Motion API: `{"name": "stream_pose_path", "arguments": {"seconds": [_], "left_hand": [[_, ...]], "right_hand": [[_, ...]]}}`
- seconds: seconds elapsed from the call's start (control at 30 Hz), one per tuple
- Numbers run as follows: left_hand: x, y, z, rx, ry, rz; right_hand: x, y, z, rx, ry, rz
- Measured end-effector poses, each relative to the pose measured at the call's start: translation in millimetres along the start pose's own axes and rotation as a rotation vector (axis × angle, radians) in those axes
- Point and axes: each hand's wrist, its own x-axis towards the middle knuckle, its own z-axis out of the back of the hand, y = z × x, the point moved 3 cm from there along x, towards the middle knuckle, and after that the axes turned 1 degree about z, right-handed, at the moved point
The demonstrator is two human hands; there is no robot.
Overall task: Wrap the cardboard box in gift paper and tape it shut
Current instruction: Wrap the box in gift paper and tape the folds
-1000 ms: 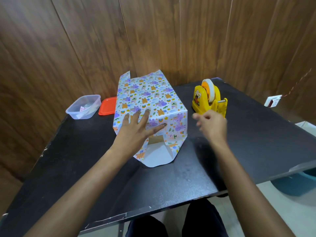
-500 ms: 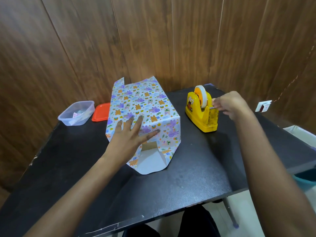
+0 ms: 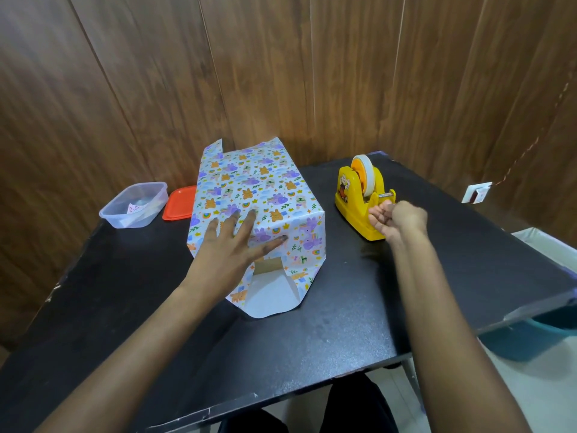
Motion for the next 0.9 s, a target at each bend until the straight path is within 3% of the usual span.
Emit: {"name": "stream_pose_path", "arguments": {"seconds": [0.1,0.17,0.33,0.5,0.63,0.8,0.9], "left_hand": [[-1.4,-1.3,-3.2,-0.007,0.006,-0.003],[-0.6,1.2,-1.4,-0.017,-0.041,0.0],[-9.4,15.9,6.2,-0.158,-0.161,0.021],[-15.7,23.0,-2.2,-0.175,-0.295,0.019],[-22.0,23.0,-16.3,-0.091,-0.323,0.079],[-32.3,22.4,-16.7,-0.257,-0.516,0.139],[-34.3,27.6,-17.1,-0.257,-0.487,0.106]], "right_hand": [[-2.1,-33.6,9.7,0.317,0.094,-0.164],[-6.9,-38.0,8.7,0.402,0.186,-0.125],[-56.0,-25.8,-25.0,0.069,0.432,0.037],[-114.7,-73.7,-50.6,-0.117,0.625,-0.024],[-131.3,-113.8,-67.3,-0.07,0.641,-0.068],[-136.0,-145.2,-84.4,-0.053,0.576,-0.058],[-138.9,-153.6,-87.7,-0.071,0.554,-0.035]]}}
